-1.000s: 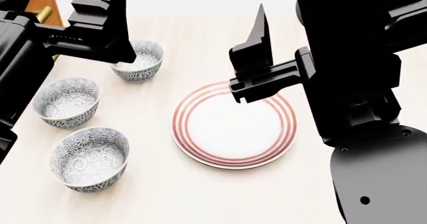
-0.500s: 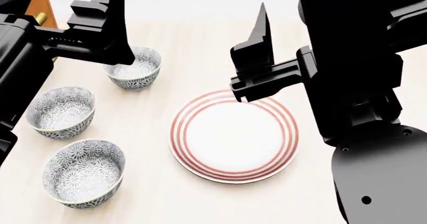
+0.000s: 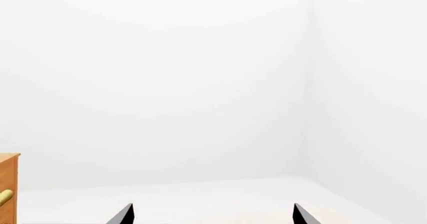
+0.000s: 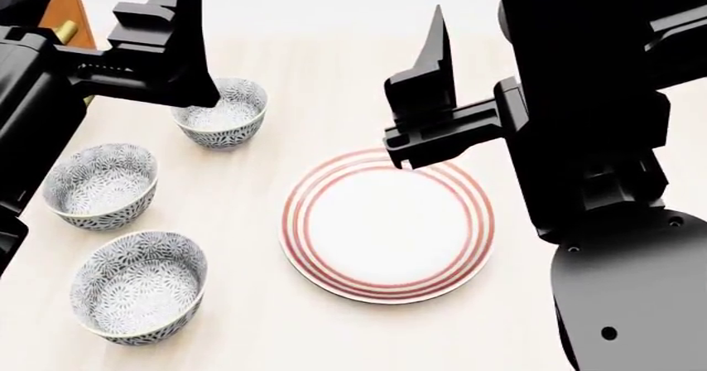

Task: Put the bowl at the front on the plate.

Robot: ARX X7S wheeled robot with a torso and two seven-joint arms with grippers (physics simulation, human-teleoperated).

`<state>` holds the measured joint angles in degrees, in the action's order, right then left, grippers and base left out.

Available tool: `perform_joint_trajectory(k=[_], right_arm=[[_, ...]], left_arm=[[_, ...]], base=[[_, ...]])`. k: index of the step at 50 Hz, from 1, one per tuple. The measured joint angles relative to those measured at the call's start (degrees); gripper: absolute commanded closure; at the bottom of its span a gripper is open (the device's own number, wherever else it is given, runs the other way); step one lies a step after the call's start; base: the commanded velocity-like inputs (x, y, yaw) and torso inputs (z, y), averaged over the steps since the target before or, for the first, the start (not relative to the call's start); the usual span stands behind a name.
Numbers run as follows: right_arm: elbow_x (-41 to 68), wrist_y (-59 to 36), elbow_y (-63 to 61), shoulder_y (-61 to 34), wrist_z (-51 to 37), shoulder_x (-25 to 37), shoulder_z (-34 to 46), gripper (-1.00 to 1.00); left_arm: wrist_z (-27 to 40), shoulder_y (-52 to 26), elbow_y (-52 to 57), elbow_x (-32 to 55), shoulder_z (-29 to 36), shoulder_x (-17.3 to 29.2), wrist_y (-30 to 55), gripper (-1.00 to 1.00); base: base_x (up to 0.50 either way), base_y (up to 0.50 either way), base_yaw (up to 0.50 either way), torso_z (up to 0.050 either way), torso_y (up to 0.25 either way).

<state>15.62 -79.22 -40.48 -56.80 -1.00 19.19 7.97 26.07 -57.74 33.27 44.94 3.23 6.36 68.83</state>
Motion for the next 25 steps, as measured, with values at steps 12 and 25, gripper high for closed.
perform_joint_trajectory(k=[12, 25], right_arm=[[0.2, 0.2, 0.2, 0.1, -0.2, 0.1, 0.1, -1.00], [0.6, 0.3, 0.2, 0.3, -0.4, 0.0, -0.1, -1.00]], left_arm=[[0.6, 0.3, -0.3, 0.5, 0.3, 0.5, -0.9, -1.00], [1.2, 0.5, -0.5, 1.2, 0.6, 1.0, -1.6, -1.00]], base=[[0.03, 0.00, 0.00, 0.000, 0.000], [0.09, 0.00, 0.00, 0.000, 0.000]])
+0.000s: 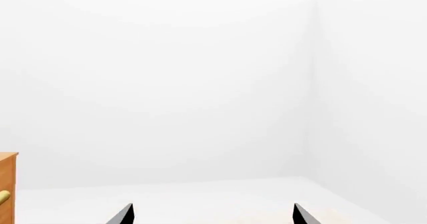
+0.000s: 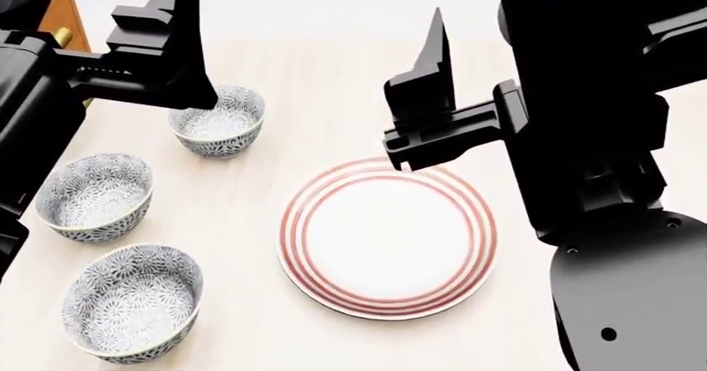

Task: Put the bowl at the front on the plate.

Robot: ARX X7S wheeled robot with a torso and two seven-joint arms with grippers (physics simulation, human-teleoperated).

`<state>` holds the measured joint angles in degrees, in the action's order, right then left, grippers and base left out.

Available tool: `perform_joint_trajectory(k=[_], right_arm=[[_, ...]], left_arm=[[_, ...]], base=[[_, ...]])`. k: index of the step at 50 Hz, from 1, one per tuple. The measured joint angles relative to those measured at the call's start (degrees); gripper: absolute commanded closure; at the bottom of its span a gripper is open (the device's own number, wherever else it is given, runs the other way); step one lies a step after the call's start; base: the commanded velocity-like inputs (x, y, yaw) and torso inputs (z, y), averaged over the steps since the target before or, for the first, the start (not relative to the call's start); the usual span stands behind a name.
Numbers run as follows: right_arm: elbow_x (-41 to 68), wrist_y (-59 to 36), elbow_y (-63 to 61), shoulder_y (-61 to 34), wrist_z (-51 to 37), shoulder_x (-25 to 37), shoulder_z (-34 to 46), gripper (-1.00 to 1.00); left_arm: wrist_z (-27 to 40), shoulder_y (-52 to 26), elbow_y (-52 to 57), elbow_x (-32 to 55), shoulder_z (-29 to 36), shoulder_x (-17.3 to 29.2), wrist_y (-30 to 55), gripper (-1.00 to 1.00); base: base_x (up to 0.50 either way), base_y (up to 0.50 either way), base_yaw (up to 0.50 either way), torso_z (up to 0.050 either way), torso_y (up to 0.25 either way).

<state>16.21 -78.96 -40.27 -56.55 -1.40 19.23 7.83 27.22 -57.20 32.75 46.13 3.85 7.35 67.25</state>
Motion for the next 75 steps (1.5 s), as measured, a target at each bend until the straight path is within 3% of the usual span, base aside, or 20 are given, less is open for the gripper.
perform_joint_trajectory(k=[26, 75], right_arm=[[0.6, 0.3, 0.0, 0.4, -0.5, 0.1, -0.2, -1.00], [1.3, 2.0, 0.7, 1.2, -1.4, 0.6, 0.1, -1.00]], left_arm=[[1.0, 0.4, -0.3, 1.3, 0.7, 1.0, -1.2, -1.00], [2.7, 0.9, -1.0, 3.3, 1.9, 2.5, -3.1, -1.00]], base=[[0.27, 0.00, 0.00, 0.000, 0.000], [0.05, 0.00, 0.00, 0.000, 0.000]])
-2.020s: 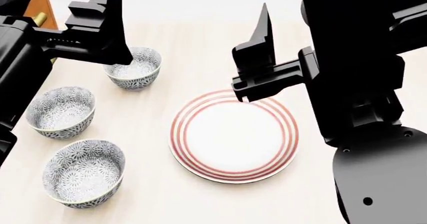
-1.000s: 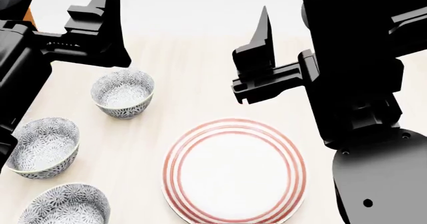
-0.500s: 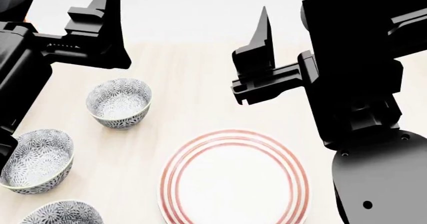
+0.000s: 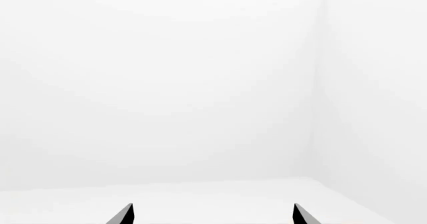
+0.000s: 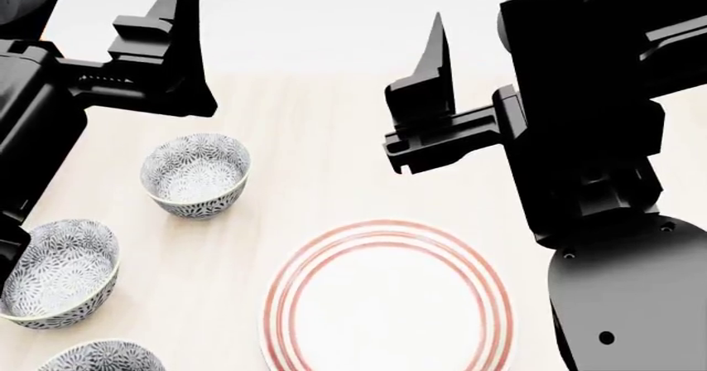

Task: Put the bowl at the front on the plate.

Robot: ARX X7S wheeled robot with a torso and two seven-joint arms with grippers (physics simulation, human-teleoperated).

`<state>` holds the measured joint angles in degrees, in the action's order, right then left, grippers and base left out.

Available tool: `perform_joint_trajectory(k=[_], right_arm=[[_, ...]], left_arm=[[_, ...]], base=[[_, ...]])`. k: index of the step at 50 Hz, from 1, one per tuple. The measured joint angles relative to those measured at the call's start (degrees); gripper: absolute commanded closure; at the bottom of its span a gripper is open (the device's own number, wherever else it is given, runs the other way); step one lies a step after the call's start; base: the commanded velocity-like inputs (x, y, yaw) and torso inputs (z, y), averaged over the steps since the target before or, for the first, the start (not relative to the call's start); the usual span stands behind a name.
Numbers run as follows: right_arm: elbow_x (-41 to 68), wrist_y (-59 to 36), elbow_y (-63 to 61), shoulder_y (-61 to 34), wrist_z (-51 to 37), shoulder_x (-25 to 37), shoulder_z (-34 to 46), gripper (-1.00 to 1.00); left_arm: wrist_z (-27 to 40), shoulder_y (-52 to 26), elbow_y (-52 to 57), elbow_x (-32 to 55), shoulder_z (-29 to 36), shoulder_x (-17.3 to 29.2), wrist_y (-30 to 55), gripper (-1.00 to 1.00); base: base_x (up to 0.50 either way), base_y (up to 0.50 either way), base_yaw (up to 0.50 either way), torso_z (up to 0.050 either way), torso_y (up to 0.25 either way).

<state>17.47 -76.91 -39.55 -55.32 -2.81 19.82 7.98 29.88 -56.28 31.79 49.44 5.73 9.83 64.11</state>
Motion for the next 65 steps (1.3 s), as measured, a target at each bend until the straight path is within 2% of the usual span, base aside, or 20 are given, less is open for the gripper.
perform_joint_trajectory(k=[8, 21, 38, 50, 65], right_arm=[[0.1, 0.3, 0.2, 0.2, -0.2, 0.1, 0.0, -1.00], [0.4, 0.4, 0.1, 0.5, -0.4, 0.3, -0.3, -1.00], [0.7, 0.7, -0.2, 0.7, -0.6, 0.5, -0.5, -1.00], [0.9, 1.0, -0.4, 0.8, -0.8, 0.6, -0.6, -1.00], [1.2, 1.1, -0.5, 0.8, -1.1, 0.8, -0.4, -1.00]], left_arm=[[1.4, -0.1, -1.0, 1.5, -0.7, -0.3, 1.3, -1.00], [8.0, -1.1, -4.6, 7.1, -3.6, -2.0, 9.4, -1.00], [22.6, -2.9, -9.3, 21.6, -8.6, -4.3, 21.5, -1.00], [29.0, -1.9, -11.7, 28.8, -6.7, -2.5, 22.7, -1.00], [31.4, 0.5, -13.2, 32.7, -3.7, -0.2, 21.7, -1.00]], base=[[0.00, 0.00, 0.00, 0.000, 0.000], [0.00, 0.00, 0.00, 0.000, 0.000], [0.00, 0.00, 0.00, 0.000, 0.000], [0.00, 0.00, 0.00, 0.000, 0.000], [0.00, 0.00, 0.00, 0.000, 0.000]])
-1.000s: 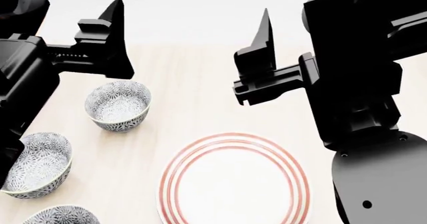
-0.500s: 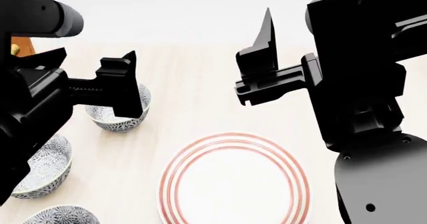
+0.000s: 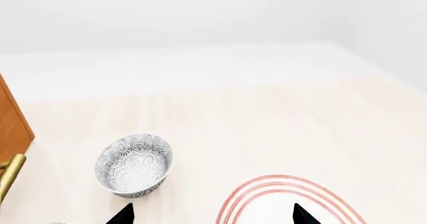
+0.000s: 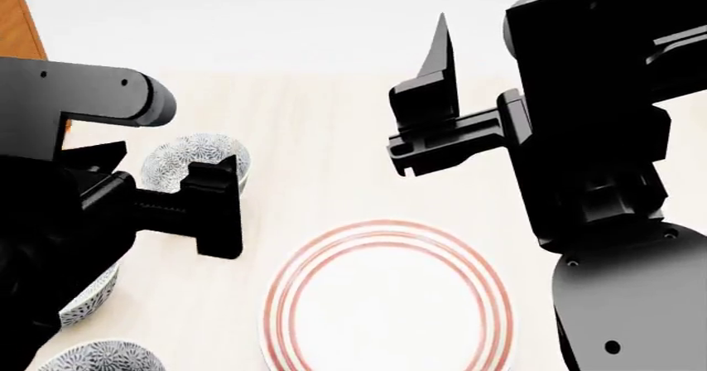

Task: Put the bowl at the front on the plate.

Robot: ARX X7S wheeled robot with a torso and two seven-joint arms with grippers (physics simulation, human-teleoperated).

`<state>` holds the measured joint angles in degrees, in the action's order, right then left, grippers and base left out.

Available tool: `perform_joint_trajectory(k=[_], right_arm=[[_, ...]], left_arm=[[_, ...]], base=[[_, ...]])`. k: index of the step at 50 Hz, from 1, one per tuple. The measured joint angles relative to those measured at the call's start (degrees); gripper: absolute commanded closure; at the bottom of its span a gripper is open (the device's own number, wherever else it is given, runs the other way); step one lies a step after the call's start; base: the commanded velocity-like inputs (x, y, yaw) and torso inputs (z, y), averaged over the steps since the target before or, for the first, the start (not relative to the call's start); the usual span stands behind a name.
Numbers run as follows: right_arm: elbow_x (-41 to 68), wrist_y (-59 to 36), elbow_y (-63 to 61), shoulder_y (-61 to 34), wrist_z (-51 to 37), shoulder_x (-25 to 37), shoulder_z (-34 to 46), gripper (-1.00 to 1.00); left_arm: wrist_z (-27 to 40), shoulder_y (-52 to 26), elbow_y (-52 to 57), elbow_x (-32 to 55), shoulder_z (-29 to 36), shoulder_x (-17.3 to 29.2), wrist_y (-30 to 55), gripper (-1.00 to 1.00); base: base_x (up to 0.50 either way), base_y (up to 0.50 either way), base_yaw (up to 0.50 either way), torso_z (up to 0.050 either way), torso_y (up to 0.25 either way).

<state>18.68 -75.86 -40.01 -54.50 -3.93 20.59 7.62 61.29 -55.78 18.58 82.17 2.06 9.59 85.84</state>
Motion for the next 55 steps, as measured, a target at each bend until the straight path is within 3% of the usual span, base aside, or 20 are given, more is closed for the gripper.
perform_joint_trajectory(k=[55], right_arm=[[1.1, 0.2, -0.2, 0.0, -0.8, 1.0, 0.5, -1.00]], left_arm=[[-0.5, 10.1, -3.4, 1.4, 9.4, 6.4, -4.2, -1.00]], base=[[0.00, 0.00, 0.00, 0.000, 0.000]])
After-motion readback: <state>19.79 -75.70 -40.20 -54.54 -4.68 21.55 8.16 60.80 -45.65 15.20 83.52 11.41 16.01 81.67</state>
